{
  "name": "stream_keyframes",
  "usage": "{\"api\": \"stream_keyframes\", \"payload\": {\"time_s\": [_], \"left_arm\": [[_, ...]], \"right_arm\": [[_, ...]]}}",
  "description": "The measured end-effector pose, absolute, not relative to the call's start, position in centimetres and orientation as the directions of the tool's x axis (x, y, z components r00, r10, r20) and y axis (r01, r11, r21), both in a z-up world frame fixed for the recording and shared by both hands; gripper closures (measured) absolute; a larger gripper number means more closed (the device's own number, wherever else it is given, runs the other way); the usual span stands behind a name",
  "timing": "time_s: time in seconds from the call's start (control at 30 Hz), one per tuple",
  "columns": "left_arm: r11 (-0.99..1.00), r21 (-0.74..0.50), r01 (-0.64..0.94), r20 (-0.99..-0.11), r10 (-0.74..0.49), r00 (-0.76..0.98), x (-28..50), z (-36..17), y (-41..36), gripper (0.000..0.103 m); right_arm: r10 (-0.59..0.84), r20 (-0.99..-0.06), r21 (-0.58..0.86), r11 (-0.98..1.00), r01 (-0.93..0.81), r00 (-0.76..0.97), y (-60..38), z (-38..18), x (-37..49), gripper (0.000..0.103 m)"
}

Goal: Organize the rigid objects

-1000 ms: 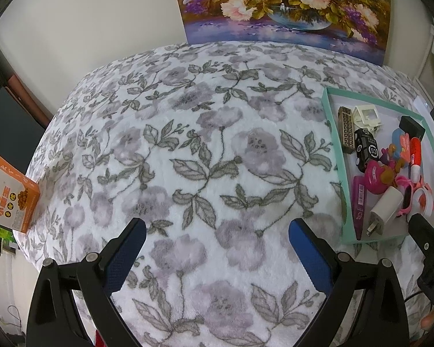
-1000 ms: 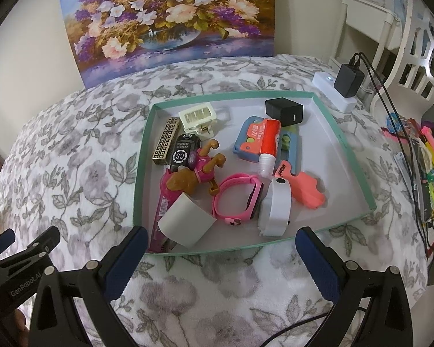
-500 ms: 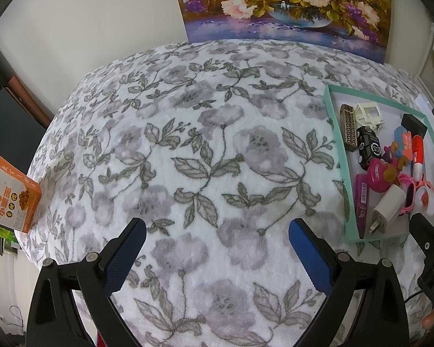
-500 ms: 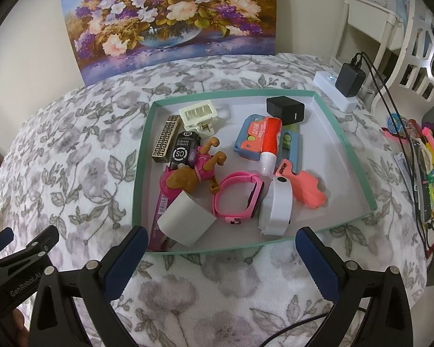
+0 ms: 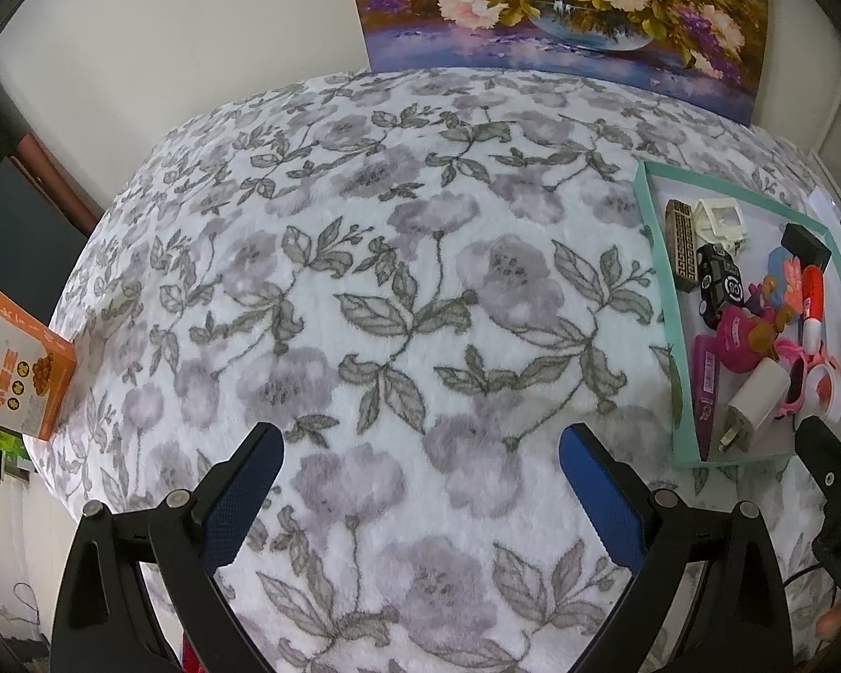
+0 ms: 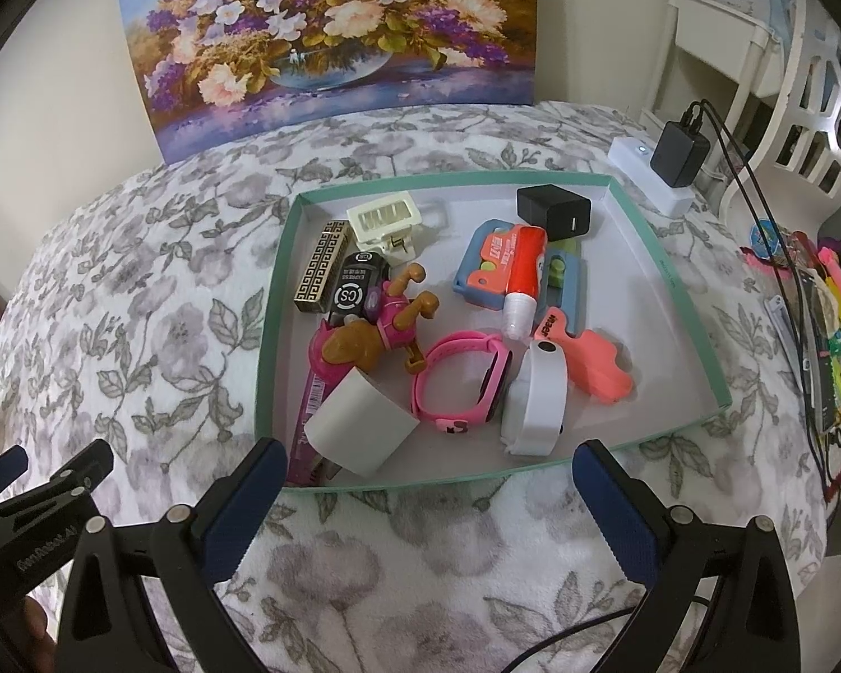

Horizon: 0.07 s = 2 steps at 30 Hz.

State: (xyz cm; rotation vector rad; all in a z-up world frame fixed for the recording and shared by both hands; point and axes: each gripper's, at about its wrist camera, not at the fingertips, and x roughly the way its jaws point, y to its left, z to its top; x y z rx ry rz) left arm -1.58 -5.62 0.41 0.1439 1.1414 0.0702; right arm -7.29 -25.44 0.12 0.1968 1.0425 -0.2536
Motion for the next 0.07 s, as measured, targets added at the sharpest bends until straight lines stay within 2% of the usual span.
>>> {"api": "stream_keyframes", "payload": {"time_s": [0.07], "left_arm": [[0.990,0.143,0.017,-0.902,0.124,0.413,-1.56,0.40,-5.56,0.004]], "right_arm": [[-0.113,-0.871,0.041,0.953,0.299,0.479,-25.43,0.10,-7.27,0.000]]}}
